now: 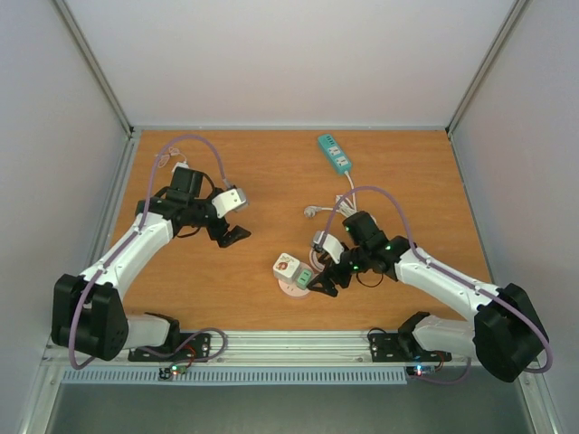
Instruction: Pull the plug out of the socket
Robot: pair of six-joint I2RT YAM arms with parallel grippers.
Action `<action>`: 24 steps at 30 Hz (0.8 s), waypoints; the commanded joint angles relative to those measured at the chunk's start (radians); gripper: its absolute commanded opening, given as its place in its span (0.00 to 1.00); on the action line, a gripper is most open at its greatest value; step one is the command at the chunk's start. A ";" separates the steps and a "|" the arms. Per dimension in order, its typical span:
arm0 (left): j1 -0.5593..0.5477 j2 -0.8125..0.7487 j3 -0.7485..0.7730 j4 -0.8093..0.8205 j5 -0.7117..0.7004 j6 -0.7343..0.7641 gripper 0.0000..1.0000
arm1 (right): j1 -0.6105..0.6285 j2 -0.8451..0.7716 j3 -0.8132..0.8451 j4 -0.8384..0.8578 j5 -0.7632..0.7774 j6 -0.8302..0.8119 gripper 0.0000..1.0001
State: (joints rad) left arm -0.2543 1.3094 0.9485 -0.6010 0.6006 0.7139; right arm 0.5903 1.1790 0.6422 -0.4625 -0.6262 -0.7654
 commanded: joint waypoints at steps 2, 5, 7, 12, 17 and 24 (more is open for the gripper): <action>-0.005 -0.018 -0.012 0.099 -0.040 -0.042 1.00 | 0.087 0.030 -0.010 0.097 0.144 0.027 0.98; -0.006 -0.029 -0.023 0.118 -0.056 -0.061 1.00 | 0.138 0.063 -0.020 0.132 0.201 0.026 0.96; -0.005 -0.037 -0.029 0.124 -0.051 -0.068 1.00 | 0.172 0.082 -0.022 0.156 0.237 0.027 0.94; -0.005 -0.041 -0.033 0.117 -0.056 -0.074 1.00 | 0.191 0.128 -0.010 0.202 0.269 0.028 0.89; -0.005 -0.050 -0.037 0.143 -0.085 -0.113 1.00 | 0.212 0.164 -0.018 0.237 0.272 0.017 0.71; -0.005 -0.185 -0.165 0.350 -0.152 -0.229 1.00 | 0.212 0.207 -0.028 0.308 0.277 -0.006 0.51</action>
State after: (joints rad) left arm -0.2558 1.2186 0.8516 -0.4187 0.4805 0.5537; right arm 0.7982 1.3647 0.6266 -0.2272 -0.3714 -0.7460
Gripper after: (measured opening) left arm 0.996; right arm 0.548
